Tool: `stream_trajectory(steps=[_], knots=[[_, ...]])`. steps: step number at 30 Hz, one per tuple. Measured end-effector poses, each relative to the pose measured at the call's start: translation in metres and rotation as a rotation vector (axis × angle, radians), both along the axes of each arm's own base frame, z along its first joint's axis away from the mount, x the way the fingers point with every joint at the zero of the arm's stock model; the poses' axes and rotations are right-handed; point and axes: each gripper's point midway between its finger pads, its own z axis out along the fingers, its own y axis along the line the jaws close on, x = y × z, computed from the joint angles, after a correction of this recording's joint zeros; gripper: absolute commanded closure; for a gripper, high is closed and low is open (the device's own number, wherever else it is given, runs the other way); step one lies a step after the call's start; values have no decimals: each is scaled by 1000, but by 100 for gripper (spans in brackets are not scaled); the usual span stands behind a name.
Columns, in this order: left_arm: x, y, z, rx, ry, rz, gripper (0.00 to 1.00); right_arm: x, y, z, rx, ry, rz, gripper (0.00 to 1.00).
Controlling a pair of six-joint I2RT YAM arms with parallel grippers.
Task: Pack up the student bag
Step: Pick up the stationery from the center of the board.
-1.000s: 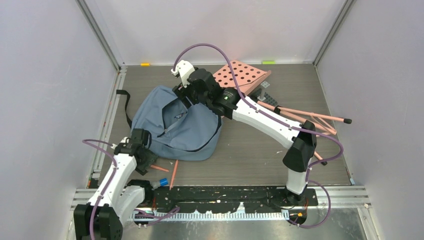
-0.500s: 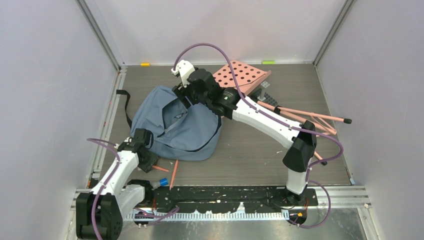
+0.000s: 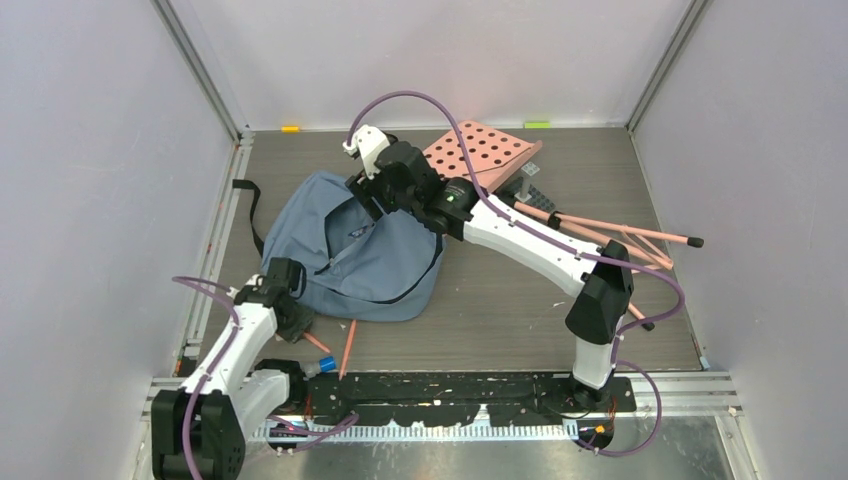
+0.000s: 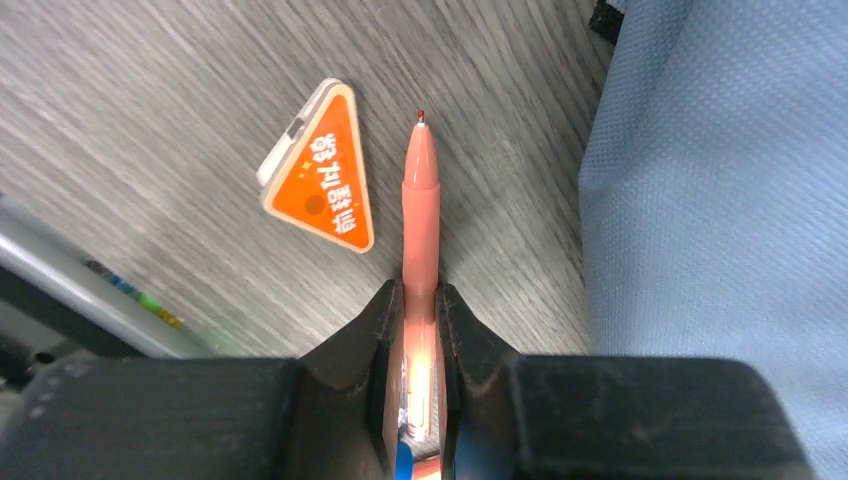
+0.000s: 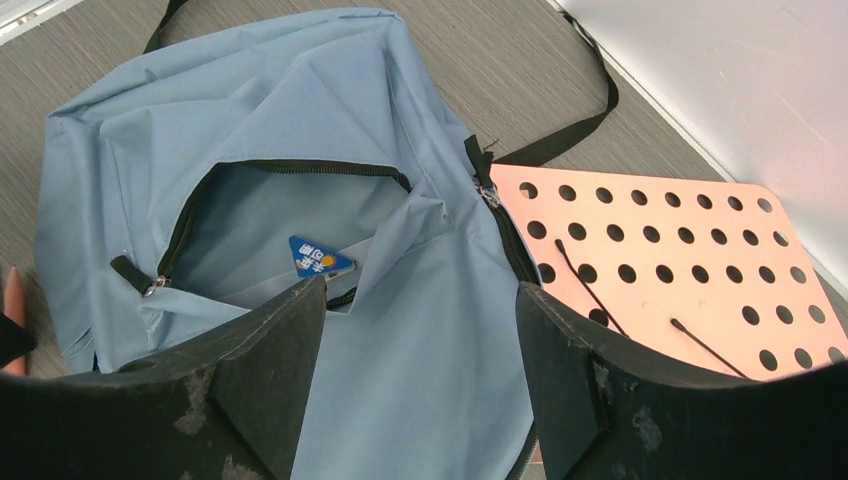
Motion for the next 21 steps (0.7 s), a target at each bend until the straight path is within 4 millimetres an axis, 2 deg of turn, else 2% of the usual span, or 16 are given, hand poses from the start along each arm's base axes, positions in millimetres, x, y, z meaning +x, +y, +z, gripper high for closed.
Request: stream_trajectory(steps=[2, 5, 10, 11, 17, 20, 21], knots=[[-1, 3, 5, 15, -8, 2, 92, 0, 0, -3, -4, 3, 0, 25], [6, 8, 25, 43, -80, -6, 100, 0, 0, -5, -7, 6, 0, 25], [31, 15, 80, 91, -279, -44, 100, 0, -1, -3, -1, 1, -3, 25], [37, 15, 96, 103, -323, -71, 100, 0, -1, -3, 1, -1, -4, 25], [62, 12, 153, 152, -410, -237, 100, 0, -7, 6, 13, -16, -22, 24], [90, 6, 192, 199, -471, -362, 100, 0, -10, 8, 17, -23, -32, 24], [99, 1, 199, 206, -488, -400, 100, 0, -10, 9, 18, -25, -34, 24]])
